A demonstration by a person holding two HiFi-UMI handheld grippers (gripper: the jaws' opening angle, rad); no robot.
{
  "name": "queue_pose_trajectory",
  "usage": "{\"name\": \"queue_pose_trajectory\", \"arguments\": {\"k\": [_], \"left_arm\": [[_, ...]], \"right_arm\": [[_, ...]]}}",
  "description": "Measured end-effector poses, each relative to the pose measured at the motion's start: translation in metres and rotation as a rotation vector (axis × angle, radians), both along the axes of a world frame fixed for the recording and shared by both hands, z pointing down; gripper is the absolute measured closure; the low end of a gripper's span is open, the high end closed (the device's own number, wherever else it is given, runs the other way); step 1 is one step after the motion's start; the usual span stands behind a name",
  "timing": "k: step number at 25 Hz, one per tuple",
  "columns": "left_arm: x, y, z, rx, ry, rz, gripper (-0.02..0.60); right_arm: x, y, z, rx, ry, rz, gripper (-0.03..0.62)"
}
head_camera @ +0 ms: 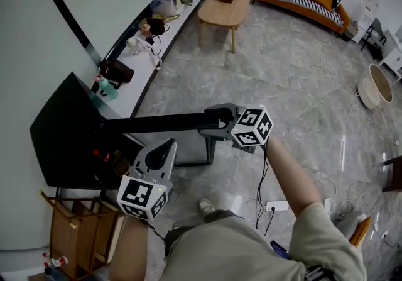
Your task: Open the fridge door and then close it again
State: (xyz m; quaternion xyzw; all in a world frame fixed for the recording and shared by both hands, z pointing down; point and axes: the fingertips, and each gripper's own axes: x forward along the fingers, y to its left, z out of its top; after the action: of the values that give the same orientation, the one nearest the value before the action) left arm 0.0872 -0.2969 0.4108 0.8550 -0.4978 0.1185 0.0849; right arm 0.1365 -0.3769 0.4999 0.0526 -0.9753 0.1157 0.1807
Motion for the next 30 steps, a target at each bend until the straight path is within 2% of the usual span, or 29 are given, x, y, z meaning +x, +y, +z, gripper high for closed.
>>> {"name": "queue_pose_trajectory", "arguments": {"k": [10, 15, 22, 30], "left_arm": [[-0.023, 0.028, -0.001, 0.0, 0.005, -0.038, 0.575], [-0.035, 0.043, -0.004, -0.006, 0.032, -0.052, 0.575], [-0.051, 0.07, -0.007, -0.008, 0.022, -0.061, 0.574], [-0.076, 0.102, -0.009, -0.017, 0.009, -0.066, 0.574]], "right_arm": [[0.003, 0.03, 0.0, -0.021, 0.035, 0.035, 0.322], [0.001, 0.042, 0.0, -0.021, 0.049, 0.063, 0.327], [-0.001, 0.066, 0.003, 0.012, 0.097, 0.097, 0.338], [-0.009, 0.099, 0.003, 0.004, 0.119, 0.18, 0.342]]}}
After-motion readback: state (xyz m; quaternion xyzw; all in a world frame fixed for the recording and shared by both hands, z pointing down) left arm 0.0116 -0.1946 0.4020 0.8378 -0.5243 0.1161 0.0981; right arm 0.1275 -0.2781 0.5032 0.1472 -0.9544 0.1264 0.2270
